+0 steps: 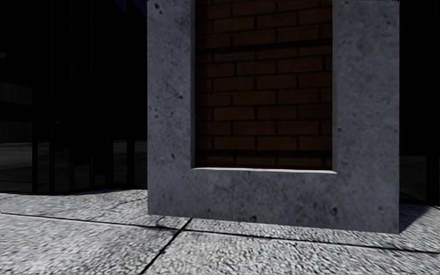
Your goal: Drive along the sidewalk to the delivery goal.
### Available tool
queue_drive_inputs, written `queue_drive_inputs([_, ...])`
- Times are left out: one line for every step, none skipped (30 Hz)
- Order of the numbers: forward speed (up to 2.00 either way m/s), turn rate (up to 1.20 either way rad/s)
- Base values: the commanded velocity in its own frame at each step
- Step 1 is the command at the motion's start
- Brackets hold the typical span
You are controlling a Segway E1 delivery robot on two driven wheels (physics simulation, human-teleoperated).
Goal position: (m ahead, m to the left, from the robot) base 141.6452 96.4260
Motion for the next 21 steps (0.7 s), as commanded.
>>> queue_drive_inputs([1.06,0.00])
queue_drive_inputs([1.06,0.00])
queue_drive_inputs([1.06,0.42])
queue_drive_inputs([1.05,0.53])
queue_drive_inputs([1.05,0.57])
queue_drive_inputs([1.05,0.57])
queue_drive_inputs([1.05,0.58])
queue_drive_inputs([1.05,0.58])
queue_drive_inputs([1.05,0.58])
queue_drive_inputs([1.05,0.59])
queue_drive_inputs([1.05,0.61])
queue_drive_inputs([1.05,0.73])
queue_drive_inputs([1.05,0.73])
queue_drive_inputs([1.05,0.81])
queue_drive_inputs([1.05,0.85])
queue_drive_inputs([1.05,0.88])
queue_drive_inputs([1.05,0.88])
queue_drive_inputs([1.05,0.97])
queue_drive_inputs([1.05,1.05])
queue_drive_inputs([1.05,1.07])
queue_drive_inputs([1.05,1.07])
